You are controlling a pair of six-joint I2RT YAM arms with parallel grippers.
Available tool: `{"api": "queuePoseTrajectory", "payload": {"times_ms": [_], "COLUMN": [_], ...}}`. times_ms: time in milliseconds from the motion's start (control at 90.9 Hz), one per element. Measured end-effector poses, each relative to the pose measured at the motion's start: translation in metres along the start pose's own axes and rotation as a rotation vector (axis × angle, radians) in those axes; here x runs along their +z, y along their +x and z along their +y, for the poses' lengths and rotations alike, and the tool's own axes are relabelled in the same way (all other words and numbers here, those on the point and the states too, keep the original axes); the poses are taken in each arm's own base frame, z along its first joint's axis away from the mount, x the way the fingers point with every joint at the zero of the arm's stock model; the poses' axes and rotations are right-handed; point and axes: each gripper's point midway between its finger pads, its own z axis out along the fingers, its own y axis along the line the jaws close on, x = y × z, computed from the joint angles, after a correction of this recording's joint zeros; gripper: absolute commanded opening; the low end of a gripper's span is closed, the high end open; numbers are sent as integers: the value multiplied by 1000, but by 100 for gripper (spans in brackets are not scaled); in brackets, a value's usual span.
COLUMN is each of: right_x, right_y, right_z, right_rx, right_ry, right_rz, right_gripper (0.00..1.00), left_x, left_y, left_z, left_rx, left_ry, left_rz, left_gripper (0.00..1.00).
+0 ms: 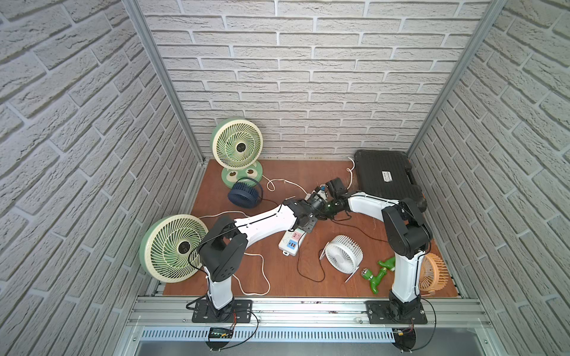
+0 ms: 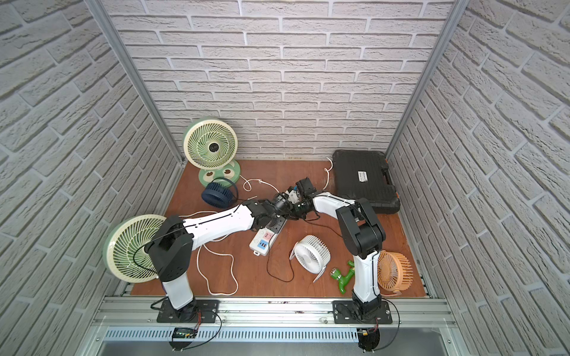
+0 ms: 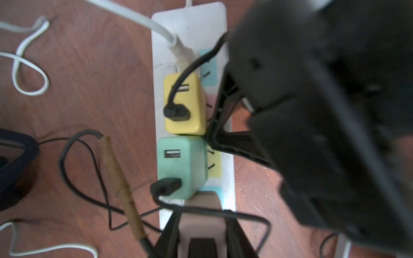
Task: Unplug the desk fan from the power strip
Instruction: Remove the plug from the socket, then place the plug at the center of the board.
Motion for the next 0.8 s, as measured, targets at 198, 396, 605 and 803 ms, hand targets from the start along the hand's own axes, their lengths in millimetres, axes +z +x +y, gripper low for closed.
{"api": "queuePoseTrajectory", "payload": {"times_ms": [198, 396, 605, 803], "right_x": [0, 0, 0, 0], "right_y": [0, 0, 0, 0], "right_z": [0, 0, 0, 0], "right_rx": [0, 0, 0, -1], "right_ry": [0, 0, 0, 0], "right_rz": [0, 0, 0, 0], "right_gripper": [4, 4, 4, 4], "left_x": [-7, -9, -30, -50], "left_y": [-5, -1, 0, -5], "left_z": [-3, 12, 55, 113], "left_rx": [38, 16, -89, -214], "left_ry": [-24, -32, -27, -64], "left_rz": [-17, -9, -45, -100], "left_gripper": [0, 0, 0, 0]}}
